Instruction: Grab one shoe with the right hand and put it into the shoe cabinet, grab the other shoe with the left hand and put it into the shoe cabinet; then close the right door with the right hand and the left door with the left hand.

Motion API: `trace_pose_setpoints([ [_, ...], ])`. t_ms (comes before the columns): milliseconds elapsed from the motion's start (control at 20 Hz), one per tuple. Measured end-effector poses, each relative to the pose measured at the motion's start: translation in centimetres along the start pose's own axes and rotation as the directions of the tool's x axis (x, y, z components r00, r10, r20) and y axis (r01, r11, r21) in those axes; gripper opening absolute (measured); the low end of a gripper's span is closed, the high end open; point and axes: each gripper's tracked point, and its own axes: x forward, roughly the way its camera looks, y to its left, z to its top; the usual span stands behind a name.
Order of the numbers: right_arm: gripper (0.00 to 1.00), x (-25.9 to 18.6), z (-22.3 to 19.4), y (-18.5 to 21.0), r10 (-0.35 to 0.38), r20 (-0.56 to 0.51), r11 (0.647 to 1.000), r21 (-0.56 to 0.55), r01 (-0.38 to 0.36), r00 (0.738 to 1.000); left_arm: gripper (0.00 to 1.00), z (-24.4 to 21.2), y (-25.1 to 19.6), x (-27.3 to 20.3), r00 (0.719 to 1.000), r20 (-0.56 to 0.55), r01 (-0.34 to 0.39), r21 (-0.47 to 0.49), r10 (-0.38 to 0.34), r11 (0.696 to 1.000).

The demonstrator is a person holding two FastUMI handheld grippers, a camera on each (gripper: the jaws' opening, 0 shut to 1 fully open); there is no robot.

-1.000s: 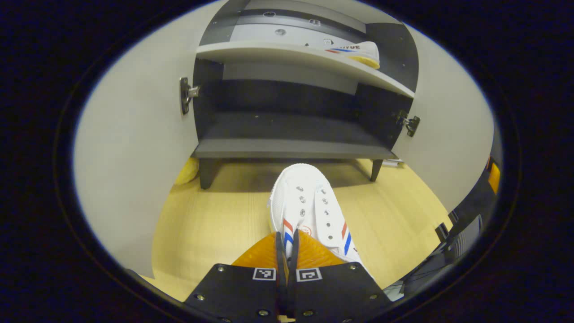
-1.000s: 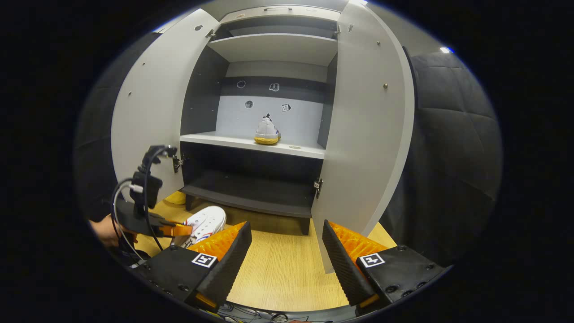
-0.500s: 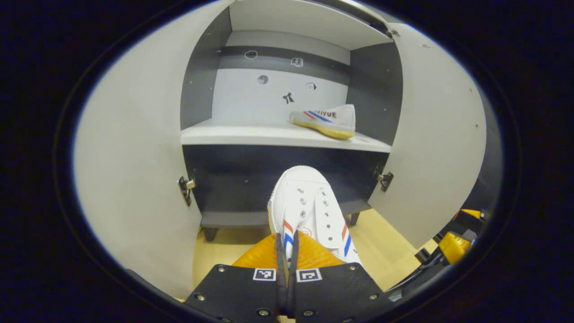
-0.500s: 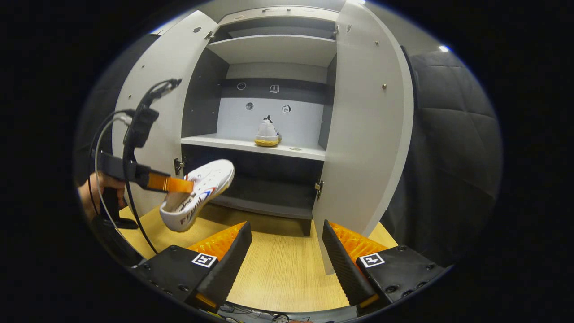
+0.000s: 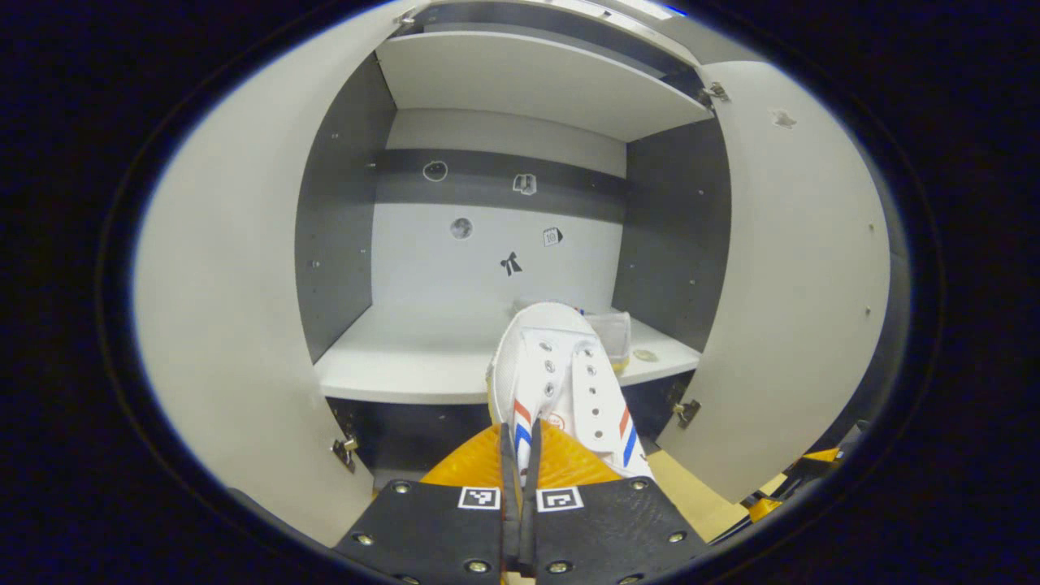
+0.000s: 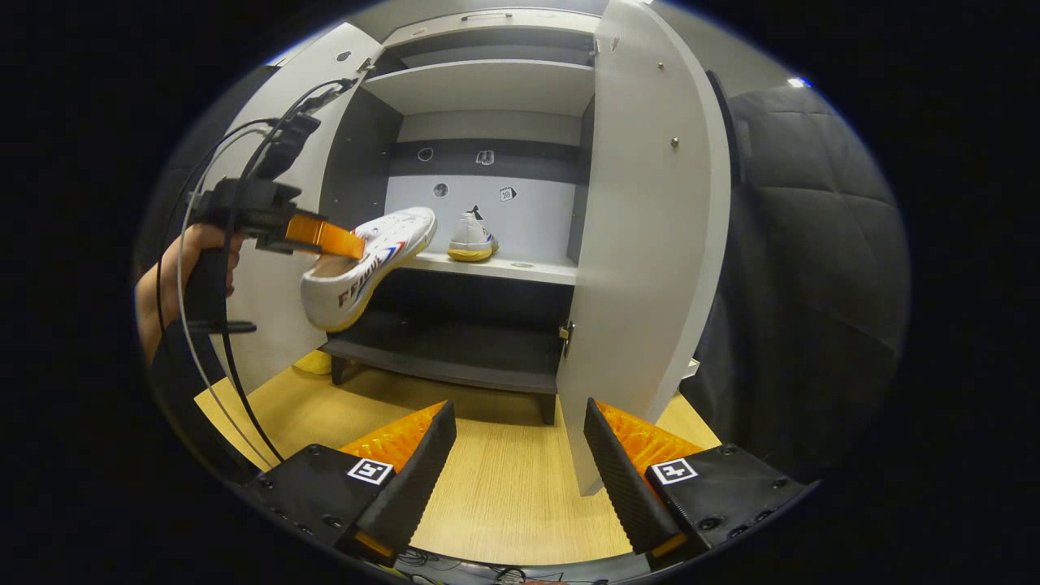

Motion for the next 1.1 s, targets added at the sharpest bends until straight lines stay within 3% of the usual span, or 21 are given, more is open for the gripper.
trace_pose_setpoints([
  [450,0.97,0.1,-1.4,-0.9,-0.004,-0.023,1.000,0.017,0.004,1.000,0.01,-0.1,0.1,0.0,0.995,0.056,-0.083,-0.013,0.084,0.996],
  [850,0.99,0.8,-2.5,-1.9,-0.012,-0.060,0.999,0.032,0.014,0.998,0.01,-1.1,0.4,0.0,0.991,-0.033,-0.135,-0.085,0.133,0.987],
  [1100,1.00,1.1,-2.6,-1.7,-0.003,-0.065,0.999,0.032,0.005,0.998,0.01,-1.8,1.3,-1.3,0.982,-0.096,-0.165,-0.038,0.160,0.986],
])
